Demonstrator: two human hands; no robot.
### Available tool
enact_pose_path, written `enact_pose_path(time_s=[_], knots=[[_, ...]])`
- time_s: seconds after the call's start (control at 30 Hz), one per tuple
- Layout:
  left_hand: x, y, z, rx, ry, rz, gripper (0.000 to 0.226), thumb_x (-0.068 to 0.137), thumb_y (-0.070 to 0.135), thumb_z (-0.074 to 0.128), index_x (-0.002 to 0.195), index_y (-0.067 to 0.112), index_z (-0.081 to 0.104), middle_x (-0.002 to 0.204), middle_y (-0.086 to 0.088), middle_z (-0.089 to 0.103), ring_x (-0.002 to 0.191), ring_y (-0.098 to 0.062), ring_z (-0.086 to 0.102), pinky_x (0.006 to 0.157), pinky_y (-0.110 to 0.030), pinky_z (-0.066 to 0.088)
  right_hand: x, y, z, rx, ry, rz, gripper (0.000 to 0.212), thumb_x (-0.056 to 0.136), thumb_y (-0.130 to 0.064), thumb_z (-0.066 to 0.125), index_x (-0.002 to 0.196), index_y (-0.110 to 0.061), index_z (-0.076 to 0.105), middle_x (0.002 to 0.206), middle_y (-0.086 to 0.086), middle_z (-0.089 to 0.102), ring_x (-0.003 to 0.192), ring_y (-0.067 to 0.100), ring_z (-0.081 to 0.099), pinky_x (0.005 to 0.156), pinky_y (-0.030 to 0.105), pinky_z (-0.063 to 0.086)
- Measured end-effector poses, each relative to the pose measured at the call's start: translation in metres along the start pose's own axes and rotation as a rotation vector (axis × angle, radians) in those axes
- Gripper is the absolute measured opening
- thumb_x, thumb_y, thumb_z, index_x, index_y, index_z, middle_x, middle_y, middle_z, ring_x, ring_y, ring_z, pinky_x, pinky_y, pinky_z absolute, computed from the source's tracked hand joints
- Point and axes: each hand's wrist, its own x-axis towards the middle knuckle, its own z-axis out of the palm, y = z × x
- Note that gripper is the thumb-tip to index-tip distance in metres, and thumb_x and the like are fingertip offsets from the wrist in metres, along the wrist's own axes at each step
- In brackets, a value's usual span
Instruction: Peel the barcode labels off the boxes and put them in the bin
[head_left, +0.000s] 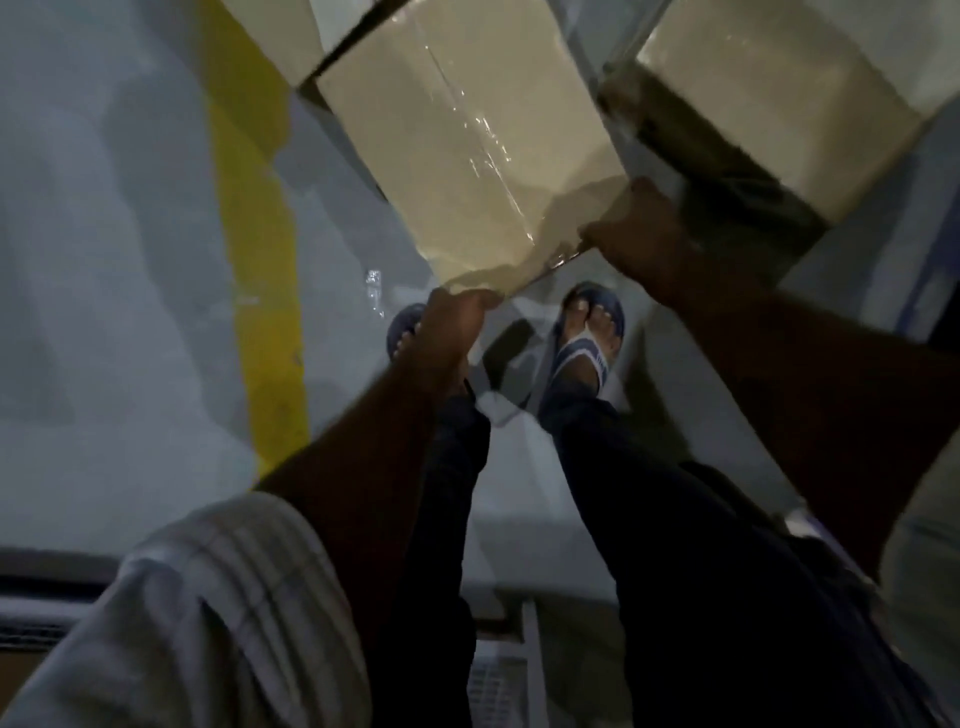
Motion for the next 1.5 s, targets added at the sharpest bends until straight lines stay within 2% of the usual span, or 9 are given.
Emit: enact_pose_path(time_s=[0.13, 0.3, 0.5, 0.6, 0.7, 0.9, 1.07, 1.37, 1.5], knots=[[-0.069, 0.019, -0.045, -0.071, -0.052, 0.097, 0.021, 0.079, 0.019, 0.071, 0.099, 0.013, 0.073, 0.096, -0.007, 0.076, 0.085, -0.023, 0.071, 0.078, -0.036, 0.057, -0.059, -0.034, -0.059, 0.133, 0.138, -0.155, 0.033, 0.079, -0.019, 0.061, 0.108, -0.006, 0.068, 0.099, 0.007, 0.071, 0.090, 0.018, 0.066, 0.076, 0.023, 0.048], [-0.130, 0.041, -0.090, -0.128, 0.062, 0.180, 0.011, 0.092, 0.014, 0.063, 0.087, 0.021, 0.070, 0.072, 0.009, 0.067, 0.058, -0.002, 0.061, 0.058, -0.019, 0.049, -0.109, -0.077, -0.115, 0.294, 0.128, -0.203, 0.041, 0.083, -0.031, 0.054, 0.118, -0.018, 0.069, 0.112, 0.005, 0.072, 0.103, 0.021, 0.067, 0.094, 0.035, 0.052], [-0.104, 0.028, -0.084, -0.053, 0.072, 0.038, 0.014, 0.091, 0.023, 0.066, 0.082, 0.014, 0.064, 0.091, -0.012, 0.064, 0.087, -0.024, 0.061, 0.084, -0.042, 0.053, -0.110, -0.058, -0.081, 0.071, -0.149, -0.051, 0.036, 0.077, -0.012, 0.056, 0.110, -0.015, 0.070, 0.111, 0.006, 0.069, 0.106, 0.028, 0.065, 0.094, 0.045, 0.054], [-0.086, 0.006, -0.080, -0.051, 0.107, 0.025, 0.025, 0.087, 0.030, 0.067, 0.104, 0.012, 0.069, 0.095, -0.007, 0.068, 0.091, -0.025, 0.065, 0.086, -0.041, 0.053, -0.100, -0.021, -0.057, 0.141, -0.155, 0.001, 0.053, 0.069, -0.016, 0.061, 0.122, -0.017, 0.061, 0.117, 0.006, 0.067, 0.110, 0.027, 0.063, 0.094, 0.050, 0.054], [-0.091, 0.004, -0.085, -0.129, 0.105, 0.019, 0.013, 0.095, 0.028, 0.060, 0.091, 0.017, 0.067, 0.087, -0.004, 0.063, 0.075, -0.023, 0.061, 0.075, -0.041, 0.049, -0.107, -0.024, -0.046, 0.313, -0.129, 0.092, 0.059, 0.078, -0.016, 0.060, 0.136, -0.012, 0.051, 0.119, 0.007, 0.064, 0.111, 0.027, 0.063, 0.095, 0.048, 0.054], [-0.155, 0.027, -0.101, -0.239, 0.175, 0.052, 0.023, 0.088, 0.036, 0.063, 0.078, 0.019, 0.074, 0.097, -0.013, 0.072, 0.095, -0.036, 0.070, 0.077, -0.045, 0.057, -0.145, -0.058, -0.078, 0.370, -0.069, 0.115, 0.019, 0.090, -0.036, 0.056, 0.081, -0.023, 0.065, 0.087, 0.001, 0.066, 0.085, 0.022, 0.064, 0.087, 0.044, 0.053], [-0.275, 0.064, -0.121, -0.225, 0.237, 0.348, 0.019, 0.081, 0.028, 0.066, 0.098, 0.026, 0.074, 0.100, -0.003, 0.074, 0.095, -0.023, 0.070, 0.091, -0.047, 0.056, -0.211, -0.100, -0.139, 0.318, 0.067, 0.075, 0.075, 0.067, -0.072, 0.058, 0.118, -0.018, 0.062, 0.115, 0.009, 0.066, 0.097, 0.032, 0.066, 0.084, 0.048, 0.058], [-0.465, 0.090, -0.163, -0.217, 0.459, 0.859, 0.054, 0.075, 0.047, 0.059, 0.119, 0.017, 0.071, 0.090, 0.018, 0.056, 0.083, -0.002, 0.062, 0.079, -0.016, 0.049, -0.313, -0.210, -0.229, 0.228, 0.147, -0.203, 0.057, 0.061, -0.064, 0.061, 0.097, -0.020, 0.059, 0.096, 0.012, 0.066, 0.084, 0.034, 0.067, 0.073, 0.058, 0.058], [-0.508, 0.083, -0.198, -0.362, 0.569, 0.899, 0.038, 0.079, 0.030, 0.066, 0.117, 0.022, 0.069, 0.098, 0.017, 0.058, 0.089, 0.017, 0.059, 0.081, -0.004, 0.044, -0.371, -0.265, -0.228, 0.182, 0.097, -0.371, 0.043, 0.067, -0.052, 0.062, 0.078, -0.010, 0.062, 0.071, 0.011, 0.063, 0.068, 0.032, 0.064, 0.058, 0.040, 0.052]])
